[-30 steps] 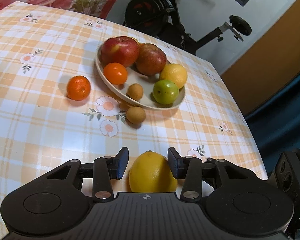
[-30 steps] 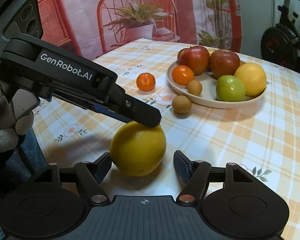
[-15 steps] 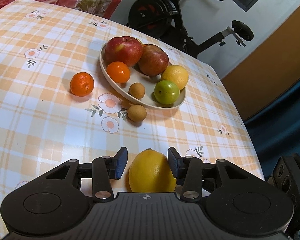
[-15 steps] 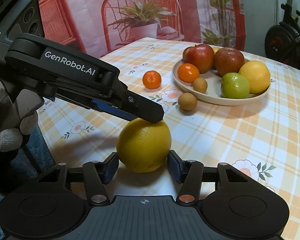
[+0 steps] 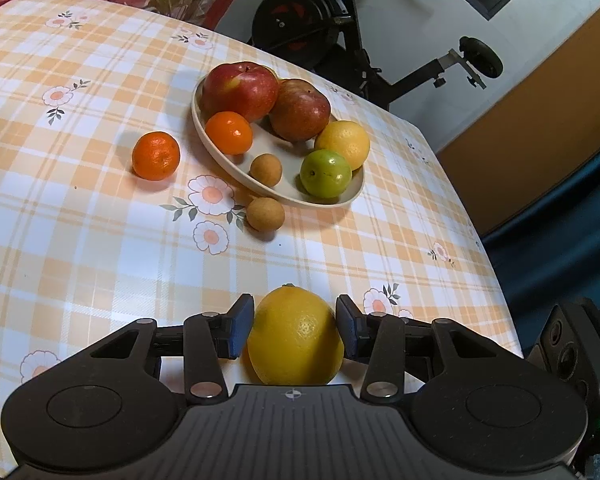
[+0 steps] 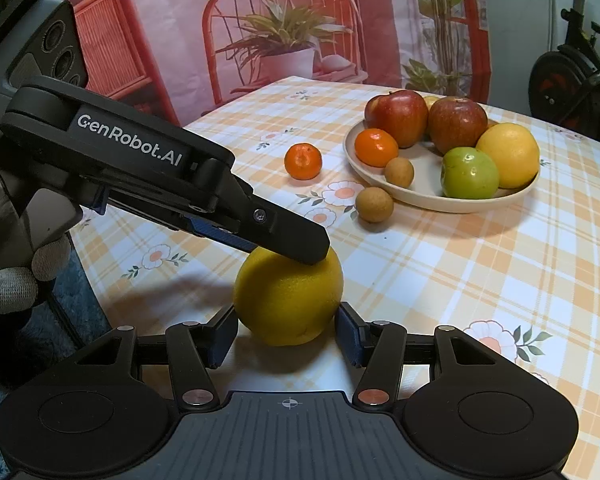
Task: Organize fruits
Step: 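Close both grippers on the yellow grapefruit and lift it, then carry the grapefruit over the cream plate and lower it among the fruit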
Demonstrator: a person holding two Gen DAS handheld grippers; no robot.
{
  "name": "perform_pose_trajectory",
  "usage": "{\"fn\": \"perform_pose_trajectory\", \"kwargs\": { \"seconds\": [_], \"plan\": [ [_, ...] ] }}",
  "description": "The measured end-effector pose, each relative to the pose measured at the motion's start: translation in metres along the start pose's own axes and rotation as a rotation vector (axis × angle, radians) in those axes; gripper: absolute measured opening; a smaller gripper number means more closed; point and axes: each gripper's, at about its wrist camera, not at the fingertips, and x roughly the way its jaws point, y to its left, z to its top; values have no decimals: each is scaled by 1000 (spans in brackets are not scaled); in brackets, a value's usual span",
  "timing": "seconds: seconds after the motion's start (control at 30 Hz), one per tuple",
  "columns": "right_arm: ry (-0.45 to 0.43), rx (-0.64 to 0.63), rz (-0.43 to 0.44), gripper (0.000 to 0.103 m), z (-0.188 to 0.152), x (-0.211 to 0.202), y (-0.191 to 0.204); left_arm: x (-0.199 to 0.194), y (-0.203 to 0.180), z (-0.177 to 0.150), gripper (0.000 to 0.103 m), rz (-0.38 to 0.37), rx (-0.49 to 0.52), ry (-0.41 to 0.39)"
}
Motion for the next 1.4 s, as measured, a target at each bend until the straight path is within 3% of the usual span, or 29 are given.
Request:
{"fn": "perform_pose_trajectory", "kwargs": {
  "seconds": [0.27, 0.73, 1.03, 1.4],
  "plan": [
    [-24, -11, -18, 50, 7, -3, -1, -3, -5, 8, 47, -3, 29, -33],
    [-104, -81, -81, 50, 78, 3, -31, 3, -19, 78, 47, -26, 55, -134],
    [-60, -107, -114, 50, 111, 33, -58, 26, -13, 108, 47, -30, 22, -132],
    [-4, -127, -131, 50, 122, 61, -69, 46, 3, 127, 43, -26, -32, -101]
  ]
}}
